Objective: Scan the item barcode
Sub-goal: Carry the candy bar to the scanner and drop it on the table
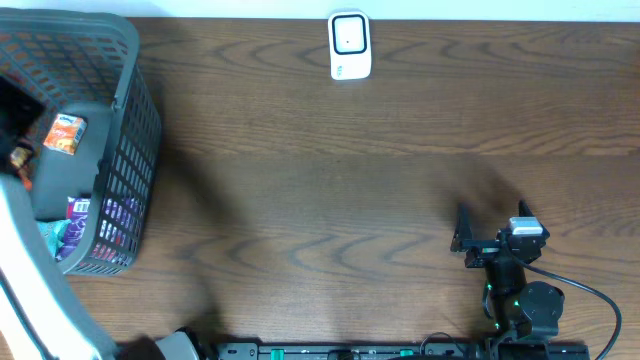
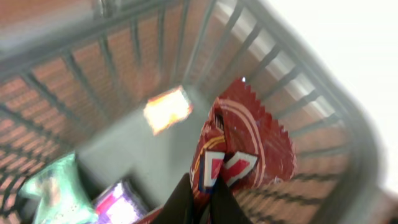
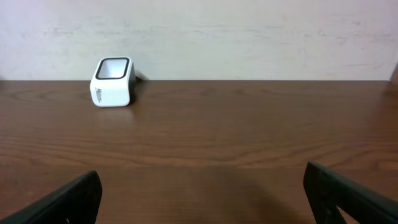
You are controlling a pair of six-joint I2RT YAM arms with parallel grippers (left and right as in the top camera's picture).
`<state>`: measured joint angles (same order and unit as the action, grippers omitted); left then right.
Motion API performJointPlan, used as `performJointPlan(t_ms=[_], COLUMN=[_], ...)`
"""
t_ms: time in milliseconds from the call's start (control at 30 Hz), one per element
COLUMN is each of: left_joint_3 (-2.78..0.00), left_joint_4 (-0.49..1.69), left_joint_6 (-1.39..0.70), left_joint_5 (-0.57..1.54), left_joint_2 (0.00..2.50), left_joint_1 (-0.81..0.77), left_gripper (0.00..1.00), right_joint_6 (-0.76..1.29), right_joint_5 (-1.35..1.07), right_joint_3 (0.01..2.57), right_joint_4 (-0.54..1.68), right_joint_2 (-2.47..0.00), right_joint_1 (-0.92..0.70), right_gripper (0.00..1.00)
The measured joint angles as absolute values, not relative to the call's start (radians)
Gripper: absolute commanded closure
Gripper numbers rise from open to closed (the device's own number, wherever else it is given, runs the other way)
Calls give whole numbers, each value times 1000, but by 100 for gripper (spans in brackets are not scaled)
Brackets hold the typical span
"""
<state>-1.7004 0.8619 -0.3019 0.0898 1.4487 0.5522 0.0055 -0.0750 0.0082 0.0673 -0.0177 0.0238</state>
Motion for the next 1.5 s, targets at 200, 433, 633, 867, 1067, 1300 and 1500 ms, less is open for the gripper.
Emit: performJointPlan(t_ms=[200, 433, 633, 867, 1067, 1300, 1500], left_joint_3=[-1705, -1705, -1705, -1705, -1705, -1705, -1705], left_joint_4=[683, 622, 701, 725, 721, 701, 659], left_joint_6=[-365, -412, -392, -425, -500, -693, -853], left_joint_5=[366, 650, 537, 132, 30, 10, 0], left_joint_2=[1303, 1298, 1361, 1537, 1742, 1941, 2056], left_joint_1=[536, 181, -203, -511, -630, -674, -675], left_gripper=[93, 93, 93, 93, 93, 93, 93], right_joint_6=[6, 6, 6, 6, 5, 6, 6], right_joint_5=[-75, -75, -75, -75, -75, -75, -75], right_joint_3=[8, 8, 8, 8, 8, 8, 8], right_joint_4=[67, 67, 67, 67, 67, 67, 67], right_joint_2=[-18, -17, -18, -17, -18, -18, -17], right_joint_1=[24, 24, 24, 24, 24, 24, 24], right_gripper=[1, 1, 1, 1, 1, 1, 1])
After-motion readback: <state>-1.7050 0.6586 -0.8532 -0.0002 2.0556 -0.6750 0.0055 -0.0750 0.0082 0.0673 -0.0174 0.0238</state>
